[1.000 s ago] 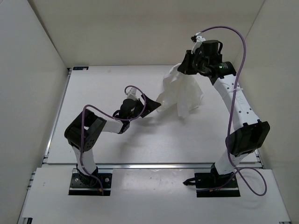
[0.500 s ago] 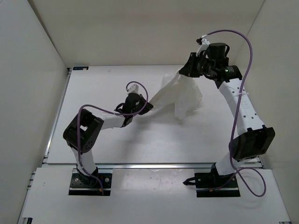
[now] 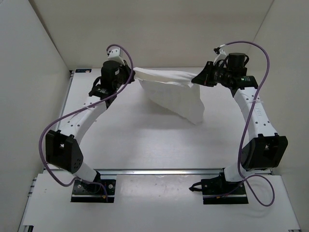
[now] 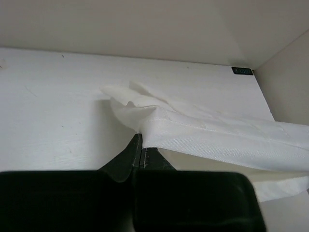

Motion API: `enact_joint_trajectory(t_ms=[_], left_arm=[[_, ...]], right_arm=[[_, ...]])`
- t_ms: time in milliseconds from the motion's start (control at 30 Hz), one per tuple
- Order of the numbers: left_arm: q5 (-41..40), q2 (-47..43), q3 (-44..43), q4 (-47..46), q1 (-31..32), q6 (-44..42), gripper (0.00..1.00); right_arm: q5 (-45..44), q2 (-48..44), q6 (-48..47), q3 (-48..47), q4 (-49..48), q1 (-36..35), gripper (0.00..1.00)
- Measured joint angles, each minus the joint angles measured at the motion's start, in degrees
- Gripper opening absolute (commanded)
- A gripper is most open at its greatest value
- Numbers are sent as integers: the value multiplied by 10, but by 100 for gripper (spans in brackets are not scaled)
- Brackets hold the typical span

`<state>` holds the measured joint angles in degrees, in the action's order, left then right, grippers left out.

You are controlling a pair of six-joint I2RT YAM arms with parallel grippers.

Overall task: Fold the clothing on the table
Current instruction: Flatten the skirt out

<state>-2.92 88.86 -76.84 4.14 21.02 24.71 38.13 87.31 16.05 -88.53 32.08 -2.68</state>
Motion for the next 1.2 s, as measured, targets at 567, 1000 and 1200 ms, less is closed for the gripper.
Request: enact_joint_trajectory(t_ms=[567,1000,1200], left_arm=[[32,-90,171,97,9,-64,0],[26,106,-362,137,-22,-87,0],[40,-64,-176,76,16,-113,0]], right_arm=[[21,-24,-3,212,-55,-13,0],[-10,255,-12,-513,63,5,0],[-12,-56,-29,-90,-74,12,0]])
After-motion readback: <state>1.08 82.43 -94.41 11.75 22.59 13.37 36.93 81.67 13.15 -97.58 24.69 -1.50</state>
